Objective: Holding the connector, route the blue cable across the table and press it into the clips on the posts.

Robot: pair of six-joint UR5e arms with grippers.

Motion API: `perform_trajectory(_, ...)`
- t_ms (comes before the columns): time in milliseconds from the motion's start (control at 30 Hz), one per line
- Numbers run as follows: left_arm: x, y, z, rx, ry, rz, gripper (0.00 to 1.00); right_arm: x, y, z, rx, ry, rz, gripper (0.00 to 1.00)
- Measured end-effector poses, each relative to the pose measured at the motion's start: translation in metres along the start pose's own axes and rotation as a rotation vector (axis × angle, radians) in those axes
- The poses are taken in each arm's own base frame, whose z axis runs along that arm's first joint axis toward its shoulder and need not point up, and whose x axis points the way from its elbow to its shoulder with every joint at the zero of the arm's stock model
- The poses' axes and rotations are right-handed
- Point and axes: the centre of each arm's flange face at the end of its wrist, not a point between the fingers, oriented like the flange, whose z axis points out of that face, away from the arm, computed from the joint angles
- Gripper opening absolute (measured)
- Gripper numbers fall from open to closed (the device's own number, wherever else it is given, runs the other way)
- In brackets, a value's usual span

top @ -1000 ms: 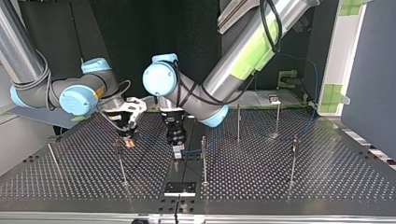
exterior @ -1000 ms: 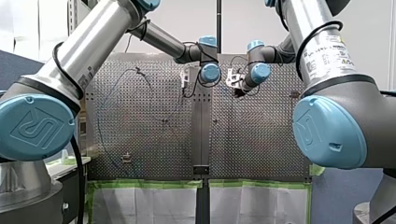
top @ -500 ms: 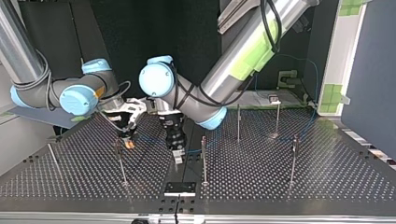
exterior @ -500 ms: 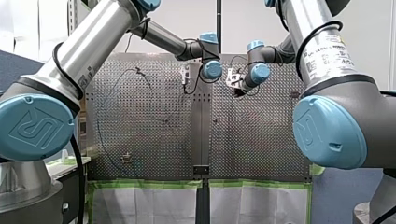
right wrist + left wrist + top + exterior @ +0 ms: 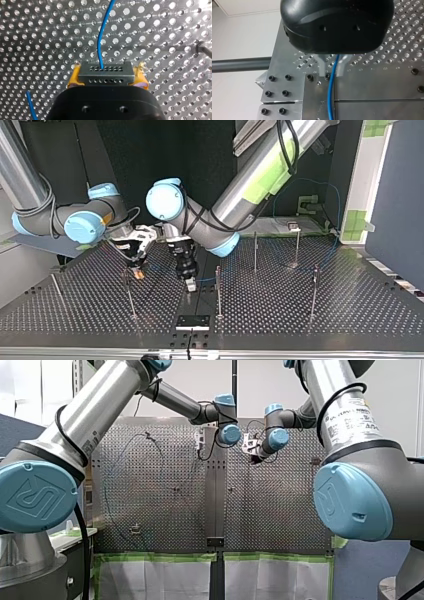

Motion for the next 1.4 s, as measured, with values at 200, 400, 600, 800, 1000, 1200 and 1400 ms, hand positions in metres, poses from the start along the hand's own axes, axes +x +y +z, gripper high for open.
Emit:
perform_trajectory(200, 0.002, -0.001, -0.004, 0.006, 0.012, 0.010, 0.00, -0.001, 0.000, 0.000, 0.001, -0.002, 0.000, 0.00)
perform_trajectory(400, 0.017, 0.004, -0.013, 0.014, 0.051, 0.034, 0.00, -0.001, 0.004, 0.000, -0.002, -0.006, 0.001, 0.00)
perform_trajectory(600, 0.038, 0.007, -0.026, 0.015, 0.075, 0.031, 0.00, -0.011, 0.007, -0.002, -0.009, -0.028, 0.006, 0.00)
perform_trajectory(800, 0.055, 0.008, -0.039, 0.019, 0.078, 0.016, 0.00, -0.019, 0.007, -0.006, -0.012, -0.055, 0.009, 0.00)
perform_trajectory(1000, 0.074, 0.010, -0.050, 0.030, 0.078, -0.013, 0.00, -0.040, 0.010, -0.012, -0.022, -0.100, 0.015, 0.00)
perform_trajectory(1200, 0.095, 0.016, -0.057, 0.057, 0.077, -0.031, 0.00, -0.055, 0.011, -0.017, -0.027, -0.131, 0.017, 0.00)
perform_trajectory(1400, 0.114, 0.019, -0.066, 0.098, 0.076, -0.053, 0.00, -0.057, 0.011, -0.018, -0.025, -0.137, -0.004, 0.00)
